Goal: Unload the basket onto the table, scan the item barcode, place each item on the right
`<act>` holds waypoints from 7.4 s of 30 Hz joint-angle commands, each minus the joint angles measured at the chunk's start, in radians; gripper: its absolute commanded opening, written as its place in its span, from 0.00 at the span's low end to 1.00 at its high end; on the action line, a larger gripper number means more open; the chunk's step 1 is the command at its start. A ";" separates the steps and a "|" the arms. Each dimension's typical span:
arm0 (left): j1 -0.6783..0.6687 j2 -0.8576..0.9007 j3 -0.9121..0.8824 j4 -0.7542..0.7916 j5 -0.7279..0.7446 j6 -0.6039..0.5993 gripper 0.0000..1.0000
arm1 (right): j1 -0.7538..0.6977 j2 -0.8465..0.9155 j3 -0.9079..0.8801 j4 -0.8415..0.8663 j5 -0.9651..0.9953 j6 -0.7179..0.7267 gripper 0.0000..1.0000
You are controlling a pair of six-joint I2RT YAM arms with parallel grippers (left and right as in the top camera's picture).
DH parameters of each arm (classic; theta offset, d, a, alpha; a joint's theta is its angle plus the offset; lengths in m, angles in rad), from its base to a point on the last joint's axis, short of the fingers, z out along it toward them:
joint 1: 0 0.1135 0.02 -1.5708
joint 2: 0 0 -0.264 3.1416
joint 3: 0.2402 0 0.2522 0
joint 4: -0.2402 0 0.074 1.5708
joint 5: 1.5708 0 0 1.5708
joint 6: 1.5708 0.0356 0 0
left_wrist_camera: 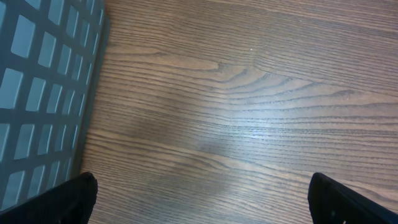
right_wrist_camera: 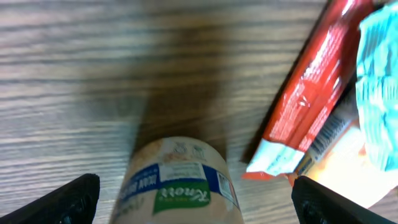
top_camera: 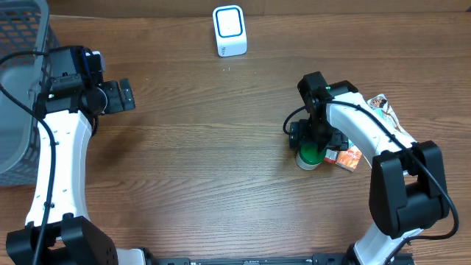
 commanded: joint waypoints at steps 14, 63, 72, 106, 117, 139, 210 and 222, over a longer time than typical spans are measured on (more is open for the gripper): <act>-0.002 0.005 0.007 0.001 -0.003 -0.010 1.00 | -0.003 -0.025 0.026 0.160 0.008 -0.007 1.00; -0.002 0.005 0.007 0.001 -0.003 -0.010 1.00 | -0.002 -0.787 0.026 0.241 0.008 -0.006 1.00; -0.002 0.005 0.007 0.001 -0.003 -0.010 1.00 | -0.002 -1.092 0.026 0.240 0.010 -0.008 1.00; -0.002 0.005 0.007 0.001 -0.002 -0.010 1.00 | -0.008 -1.861 -0.482 0.404 0.016 0.000 1.00; -0.002 0.005 0.007 0.001 -0.002 -0.010 1.00 | -0.008 -1.861 -0.876 1.199 0.015 -0.002 1.00; -0.002 0.005 0.007 0.001 -0.003 -0.010 1.00 | -0.008 -1.862 -1.275 1.357 -0.037 -0.105 1.00; -0.004 0.010 0.005 0.000 -0.005 -0.010 1.00 | -0.131 -1.863 -1.275 1.040 -0.184 -0.359 1.00; -0.011 -0.209 0.005 0.000 -0.006 -0.010 1.00 | -0.131 -1.863 -1.275 1.040 -0.184 -0.359 1.00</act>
